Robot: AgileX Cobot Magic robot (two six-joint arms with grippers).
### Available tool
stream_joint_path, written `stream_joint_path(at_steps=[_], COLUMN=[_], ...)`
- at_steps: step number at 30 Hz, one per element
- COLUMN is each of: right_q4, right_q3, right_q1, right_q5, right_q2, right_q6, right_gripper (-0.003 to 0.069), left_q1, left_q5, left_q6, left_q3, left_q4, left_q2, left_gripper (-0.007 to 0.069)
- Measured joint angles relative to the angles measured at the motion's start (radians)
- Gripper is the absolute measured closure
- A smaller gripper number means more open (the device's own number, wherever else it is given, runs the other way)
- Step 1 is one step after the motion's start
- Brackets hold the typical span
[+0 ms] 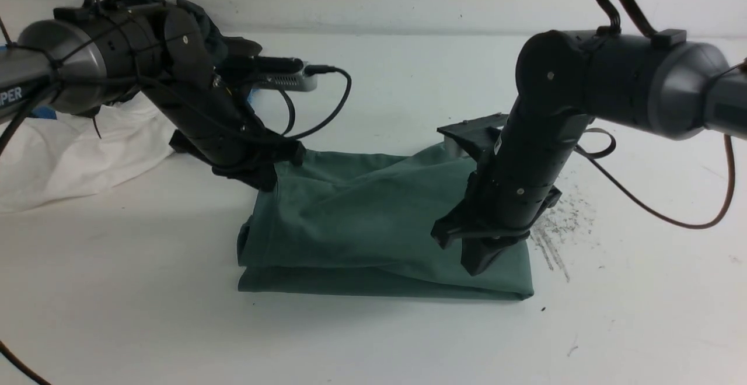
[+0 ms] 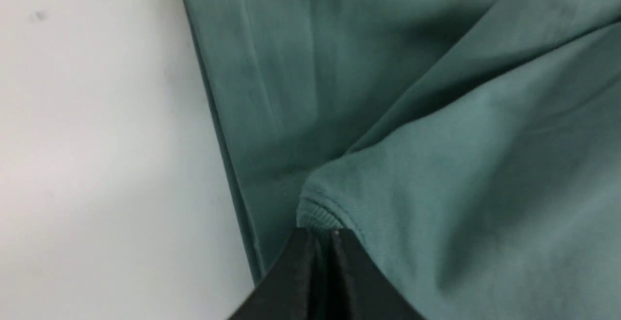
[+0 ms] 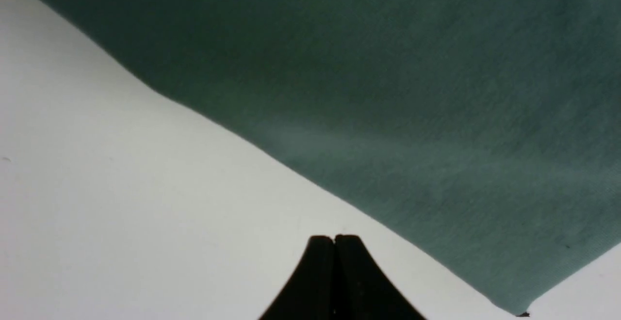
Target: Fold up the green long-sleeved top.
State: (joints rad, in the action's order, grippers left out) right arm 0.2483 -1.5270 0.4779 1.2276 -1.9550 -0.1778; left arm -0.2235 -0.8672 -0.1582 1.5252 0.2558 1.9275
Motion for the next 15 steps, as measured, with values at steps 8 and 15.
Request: stream_joint_path(at_steps=[8, 15], right_q4=[0.0, 0.0], right_q3=[0.0, 0.0], right_q1=[0.001, 0.001], right_q5=[-0.002, -0.016], right_q2=[-0.035, -0.039], right_q6=[-0.003, -0.003], right_gripper=[0.0673, 0.0673], left_q1=[0.0, 0.0], left_q5=[0.019, 0.122], left_q6=[-0.003, -0.009], left_q3=[0.041, 0.045], left_q4=[-0.021, -0.055], left_q2=[0.008, 0.073], left_gripper=[0.0615, 0.0615])
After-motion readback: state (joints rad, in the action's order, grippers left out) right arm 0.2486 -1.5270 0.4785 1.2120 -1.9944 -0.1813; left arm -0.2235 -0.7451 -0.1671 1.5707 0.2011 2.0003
